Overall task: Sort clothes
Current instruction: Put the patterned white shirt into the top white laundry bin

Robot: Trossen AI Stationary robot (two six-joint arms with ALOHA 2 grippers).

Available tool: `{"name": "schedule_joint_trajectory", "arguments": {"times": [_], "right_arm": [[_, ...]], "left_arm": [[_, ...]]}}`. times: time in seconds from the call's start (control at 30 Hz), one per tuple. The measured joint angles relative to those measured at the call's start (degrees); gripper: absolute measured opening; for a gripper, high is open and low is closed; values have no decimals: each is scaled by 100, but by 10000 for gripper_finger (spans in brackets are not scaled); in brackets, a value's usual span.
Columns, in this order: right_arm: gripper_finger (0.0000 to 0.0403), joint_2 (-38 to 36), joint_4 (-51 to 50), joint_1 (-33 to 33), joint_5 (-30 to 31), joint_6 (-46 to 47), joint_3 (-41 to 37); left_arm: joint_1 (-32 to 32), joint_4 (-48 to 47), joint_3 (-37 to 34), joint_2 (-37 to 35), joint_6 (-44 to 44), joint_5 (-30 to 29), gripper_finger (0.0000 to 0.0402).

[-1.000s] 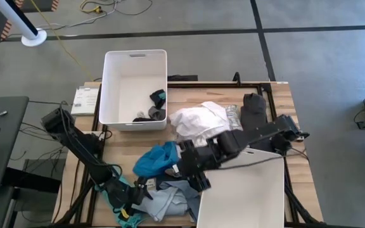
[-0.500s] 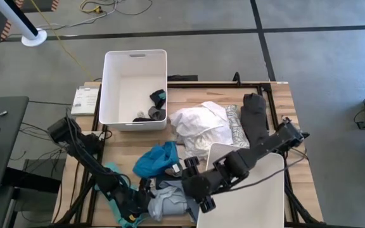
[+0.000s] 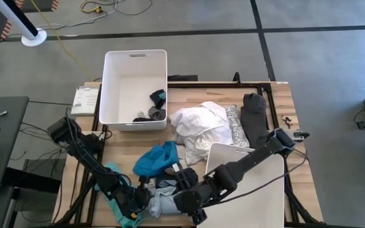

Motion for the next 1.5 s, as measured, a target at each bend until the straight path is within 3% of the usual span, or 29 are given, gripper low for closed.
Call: {"name": "schedule_joint_trajectory", "arguments": {"times": [0.07, 0.33, 0.6, 0.73, 1.13, 1.5], "right_arm": [[260, 153, 137, -6, -21, -58, -13], [260, 521, 1247, -44, -229, -315, 11], [260, 1164, 1746, -174, -359, -257, 1], [260, 1426, 1543, -213, -396, -23, -6], [260, 1297, 1200, -339, -412, 45, -4], [260, 1150, 1184, -329, 1, -24, -3]], "left_arm": [[-4, -26, -2, -2, 78, 8, 42], [20, -181, 219, -88, 350, 46, 42], [92, -391, 345, -96, 369, 37, 42], [96, -396, 348, -97, 365, 20, 42], [241, -293, 581, -177, 779, -120, 42], [280, -2475, 2022, -188, 803, -624, 42]]}}
